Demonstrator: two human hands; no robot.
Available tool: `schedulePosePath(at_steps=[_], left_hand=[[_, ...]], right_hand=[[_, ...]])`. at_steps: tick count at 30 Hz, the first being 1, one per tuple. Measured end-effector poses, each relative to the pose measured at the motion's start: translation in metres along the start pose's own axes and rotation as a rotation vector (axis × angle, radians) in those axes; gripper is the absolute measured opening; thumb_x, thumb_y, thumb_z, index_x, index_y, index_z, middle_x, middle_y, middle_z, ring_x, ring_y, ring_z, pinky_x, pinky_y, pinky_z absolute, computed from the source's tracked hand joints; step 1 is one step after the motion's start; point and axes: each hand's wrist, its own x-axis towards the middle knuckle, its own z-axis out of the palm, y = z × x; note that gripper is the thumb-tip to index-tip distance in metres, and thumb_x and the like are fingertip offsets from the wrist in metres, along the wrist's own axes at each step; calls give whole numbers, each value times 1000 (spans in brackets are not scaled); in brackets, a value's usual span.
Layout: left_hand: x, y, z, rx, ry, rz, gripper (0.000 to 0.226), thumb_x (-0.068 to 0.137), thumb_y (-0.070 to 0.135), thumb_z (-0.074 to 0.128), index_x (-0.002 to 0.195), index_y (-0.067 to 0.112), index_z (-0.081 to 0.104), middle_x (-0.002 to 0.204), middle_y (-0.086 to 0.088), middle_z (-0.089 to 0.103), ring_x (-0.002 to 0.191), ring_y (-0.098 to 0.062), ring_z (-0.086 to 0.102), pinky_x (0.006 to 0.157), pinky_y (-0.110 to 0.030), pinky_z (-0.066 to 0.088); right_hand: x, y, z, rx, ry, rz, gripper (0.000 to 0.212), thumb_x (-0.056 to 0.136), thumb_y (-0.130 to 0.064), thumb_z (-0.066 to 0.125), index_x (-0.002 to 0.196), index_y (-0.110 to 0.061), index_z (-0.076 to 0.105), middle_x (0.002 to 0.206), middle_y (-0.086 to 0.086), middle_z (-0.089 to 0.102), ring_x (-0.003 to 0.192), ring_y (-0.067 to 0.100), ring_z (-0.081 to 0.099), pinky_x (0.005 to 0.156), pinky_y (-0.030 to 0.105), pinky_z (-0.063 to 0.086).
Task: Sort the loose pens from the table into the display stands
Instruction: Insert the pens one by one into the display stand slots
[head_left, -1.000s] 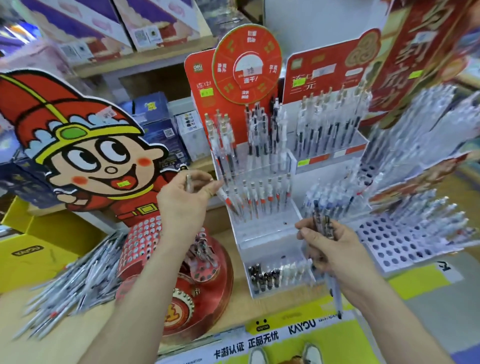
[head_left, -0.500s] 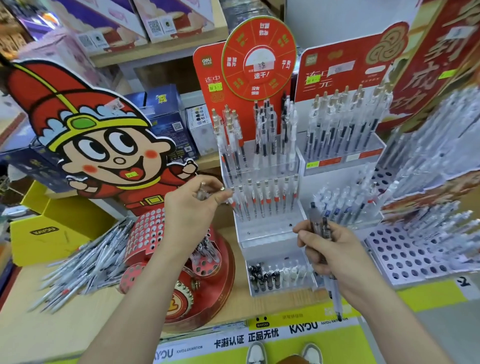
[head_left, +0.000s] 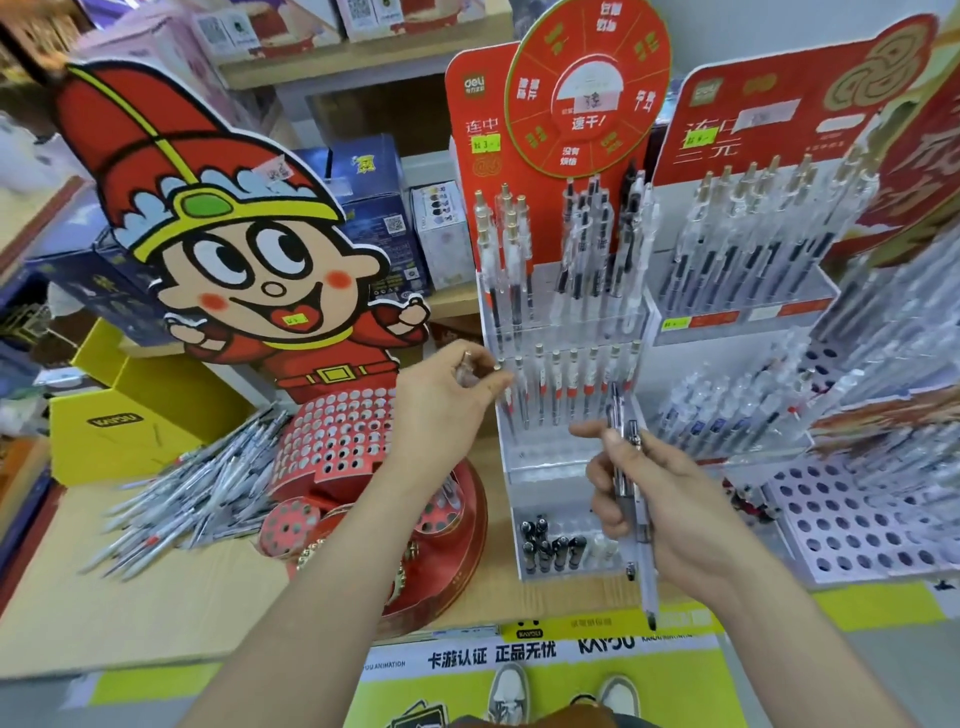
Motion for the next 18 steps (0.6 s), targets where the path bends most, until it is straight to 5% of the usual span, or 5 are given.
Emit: schedulePosePath(at_steps=[8,13,15,18], left_hand=[[8,-2,-2,248,-2,279,28,81,38,75,86,14,63,75,0,65,69,-18,59,62,-36,51],[10,-4,8,351,15,585,27,81,34,72,85,8,63,72,-3,63,60,-20,58,50,-36,51],[9,-4,6,324,-23,538,24,81,32,73,87,11,64,75,0,65,63,-18,59,55,-35,52],[7,-8,0,160,-34,229,21,80,35,75,87,20,62,78,7,66,68,-9,60,64,-31,52]], right_hand=[[3,-3,13,-18,33,-12,27,99,-29,50,112,-11,66,60,2,43,45,13,37,42,23,30],[7,-1,19,-21,21,-3,24,98,-28,52,107,-12,68,60,1,42,45,13,36,41,22,30],[6,-1,20,-16,21,0,24,98,-27,52,106,-11,68,60,1,41,45,13,36,41,22,29],[5,-2,19,-10,34,3,23,97,-26,53,104,-11,69,60,1,41,45,13,36,41,22,29]])
